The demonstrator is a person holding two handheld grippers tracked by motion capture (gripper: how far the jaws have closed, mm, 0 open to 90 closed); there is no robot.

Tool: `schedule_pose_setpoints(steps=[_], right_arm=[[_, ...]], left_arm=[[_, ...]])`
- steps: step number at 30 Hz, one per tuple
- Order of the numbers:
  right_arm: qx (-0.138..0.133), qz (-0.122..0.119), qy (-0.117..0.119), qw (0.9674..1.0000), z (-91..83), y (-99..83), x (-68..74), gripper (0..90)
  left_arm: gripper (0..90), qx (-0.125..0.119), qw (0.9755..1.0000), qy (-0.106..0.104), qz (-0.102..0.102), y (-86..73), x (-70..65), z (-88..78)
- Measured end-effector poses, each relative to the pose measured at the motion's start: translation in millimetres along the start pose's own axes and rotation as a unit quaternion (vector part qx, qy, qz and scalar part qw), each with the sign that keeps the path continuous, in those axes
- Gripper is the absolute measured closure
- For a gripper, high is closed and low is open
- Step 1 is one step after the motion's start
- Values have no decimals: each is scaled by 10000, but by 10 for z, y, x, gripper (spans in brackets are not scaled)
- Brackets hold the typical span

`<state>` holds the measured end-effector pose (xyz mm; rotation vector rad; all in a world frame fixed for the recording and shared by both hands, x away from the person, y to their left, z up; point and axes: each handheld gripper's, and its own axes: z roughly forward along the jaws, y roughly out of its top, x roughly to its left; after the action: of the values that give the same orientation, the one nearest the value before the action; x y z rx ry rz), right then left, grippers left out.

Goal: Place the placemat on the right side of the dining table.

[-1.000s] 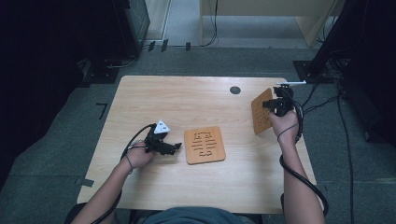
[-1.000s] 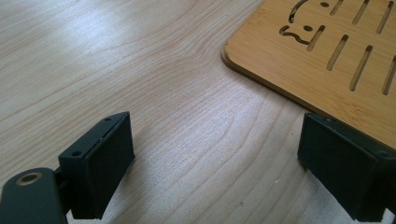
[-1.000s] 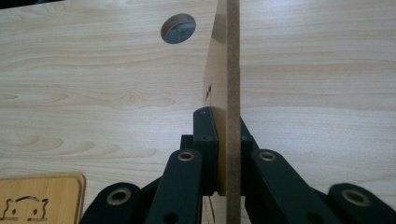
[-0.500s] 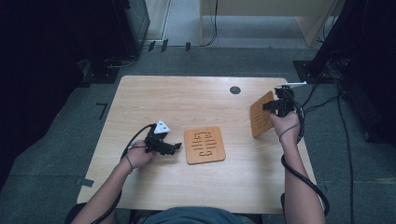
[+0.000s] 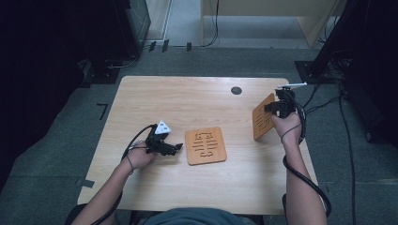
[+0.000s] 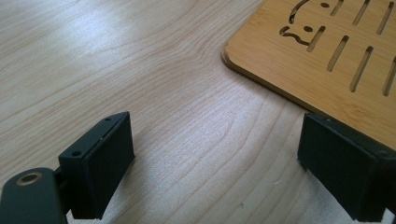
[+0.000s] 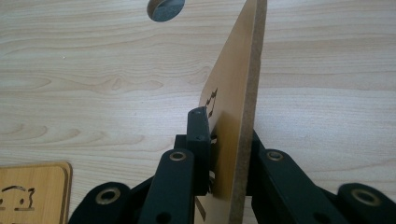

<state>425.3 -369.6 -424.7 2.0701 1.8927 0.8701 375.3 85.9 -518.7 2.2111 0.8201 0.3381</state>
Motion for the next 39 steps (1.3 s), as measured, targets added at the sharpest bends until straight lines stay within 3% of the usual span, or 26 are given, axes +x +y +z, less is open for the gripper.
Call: schedule_pose_setpoints(steps=[22, 27, 39], right_arm=[[-131, -138, -191, 9996, -180, 20, -105, 765], [-109, -38, -87, 9999, -201, 19, -157, 779], [-177, 28, -310, 9994, -229, 8, -295, 751]], left_arm=[[97, 0, 10000, -1, -2, 0, 1, 0], [97, 1, 10000, -1, -1, 0, 1, 0], [97, 0, 10000, -1, -2, 0, 1, 0]])
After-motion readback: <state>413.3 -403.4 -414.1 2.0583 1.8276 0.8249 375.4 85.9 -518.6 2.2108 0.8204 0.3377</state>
